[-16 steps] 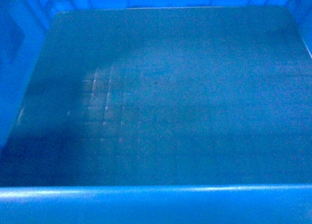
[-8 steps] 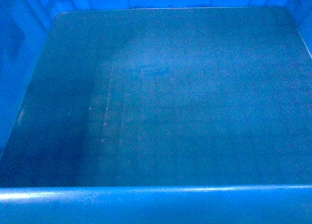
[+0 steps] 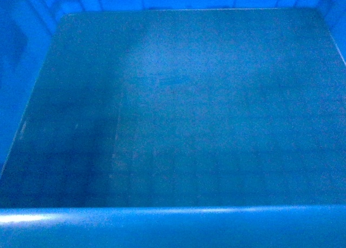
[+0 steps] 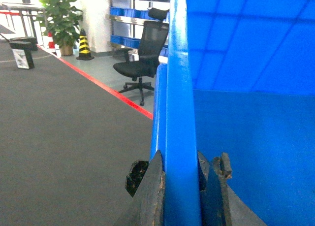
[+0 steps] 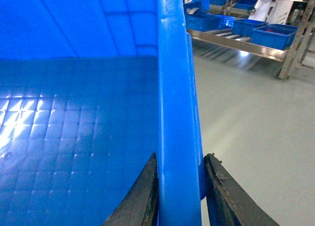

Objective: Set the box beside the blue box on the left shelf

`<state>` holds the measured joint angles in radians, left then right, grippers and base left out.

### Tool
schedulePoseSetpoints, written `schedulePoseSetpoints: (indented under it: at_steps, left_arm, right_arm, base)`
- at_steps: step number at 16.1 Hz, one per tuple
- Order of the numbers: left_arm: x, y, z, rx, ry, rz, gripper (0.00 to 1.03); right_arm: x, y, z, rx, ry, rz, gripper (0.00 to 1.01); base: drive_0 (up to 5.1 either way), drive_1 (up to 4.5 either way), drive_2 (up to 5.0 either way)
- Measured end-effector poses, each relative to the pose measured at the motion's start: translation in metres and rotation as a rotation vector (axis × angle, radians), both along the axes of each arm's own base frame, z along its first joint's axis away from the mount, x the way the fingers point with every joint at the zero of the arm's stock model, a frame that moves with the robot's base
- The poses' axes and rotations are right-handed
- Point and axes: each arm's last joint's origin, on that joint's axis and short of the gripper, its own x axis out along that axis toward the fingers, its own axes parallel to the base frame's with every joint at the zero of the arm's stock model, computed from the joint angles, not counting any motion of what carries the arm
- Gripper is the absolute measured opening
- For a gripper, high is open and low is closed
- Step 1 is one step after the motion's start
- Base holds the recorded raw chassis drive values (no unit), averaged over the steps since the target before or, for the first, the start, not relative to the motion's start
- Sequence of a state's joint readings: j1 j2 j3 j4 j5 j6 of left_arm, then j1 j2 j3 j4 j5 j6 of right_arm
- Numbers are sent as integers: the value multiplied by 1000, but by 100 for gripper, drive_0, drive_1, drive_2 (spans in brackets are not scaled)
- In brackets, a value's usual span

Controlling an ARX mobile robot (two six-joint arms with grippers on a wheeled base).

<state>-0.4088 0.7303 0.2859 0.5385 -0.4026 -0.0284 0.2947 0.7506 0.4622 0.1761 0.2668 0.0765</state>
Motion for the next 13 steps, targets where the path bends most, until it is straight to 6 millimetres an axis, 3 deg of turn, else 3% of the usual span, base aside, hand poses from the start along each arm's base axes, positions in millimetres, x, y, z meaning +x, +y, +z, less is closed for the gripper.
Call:
schedulePoseSetpoints:
  at_steps: [13]
  left_arm:
    - [0,0,0,-1,0,-1,10]
  right_arm:
    - [0,0,0,0,0,-1,21]
  base:
    - [-165,-165,-165]
